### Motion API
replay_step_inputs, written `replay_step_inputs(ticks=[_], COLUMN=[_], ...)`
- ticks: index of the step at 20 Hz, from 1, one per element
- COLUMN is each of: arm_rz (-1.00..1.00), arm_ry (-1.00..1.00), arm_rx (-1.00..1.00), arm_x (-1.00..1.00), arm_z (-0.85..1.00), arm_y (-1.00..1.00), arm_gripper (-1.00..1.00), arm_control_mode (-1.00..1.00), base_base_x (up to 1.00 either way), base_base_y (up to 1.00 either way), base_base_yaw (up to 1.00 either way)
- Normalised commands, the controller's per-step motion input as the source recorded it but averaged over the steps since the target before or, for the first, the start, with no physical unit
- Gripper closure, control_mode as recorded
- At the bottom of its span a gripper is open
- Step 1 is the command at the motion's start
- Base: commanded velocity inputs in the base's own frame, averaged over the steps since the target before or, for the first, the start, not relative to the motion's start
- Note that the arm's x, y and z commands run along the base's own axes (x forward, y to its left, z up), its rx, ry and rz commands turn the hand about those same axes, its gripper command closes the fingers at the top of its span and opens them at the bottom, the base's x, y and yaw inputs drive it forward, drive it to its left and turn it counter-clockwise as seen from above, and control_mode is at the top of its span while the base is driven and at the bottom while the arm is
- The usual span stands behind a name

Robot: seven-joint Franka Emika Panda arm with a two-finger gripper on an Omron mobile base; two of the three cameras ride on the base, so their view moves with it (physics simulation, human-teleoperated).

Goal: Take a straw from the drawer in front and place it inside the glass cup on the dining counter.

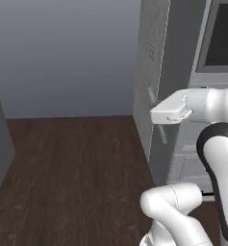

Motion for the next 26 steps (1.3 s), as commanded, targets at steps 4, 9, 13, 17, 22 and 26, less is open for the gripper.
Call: replay_step_inputs(ticks=[4, 9, 13, 17, 22, 26], arm_rz=[0.00, 0.00, 0.00, 0.00, 0.00, 0.00], arm_ry=[0.00, 0.00, 0.00, 0.00, 0.00, 0.00], arm_rx=[0.00, 0.00, 0.00, 0.00, 0.00, 0.00], arm_x=[0.00, 0.00, 0.00, 0.00, 0.00, 0.00], arm_z=[0.00, 0.00, 0.00, 0.00, 0.00, 0.00], arm_y=[0.00, 0.00, 0.00, 0.00, 0.00, 0.00], arm_gripper=[1.00, 1.00, 1.00, 1.00, 1.00, 1.00], arm_control_mode=[1.00, 1.00, 1.00, 1.00, 1.00, 1.00], base_base_x=[1.00, 1.00, 1.00, 1.00, 1.00, 1.00], base_base_y=[0.10, 0.50, 0.86, 0.86, 0.46, 0.01], base_base_yaw=[0.19, 0.09, 0.00, 0.00, 0.13, 0.45])
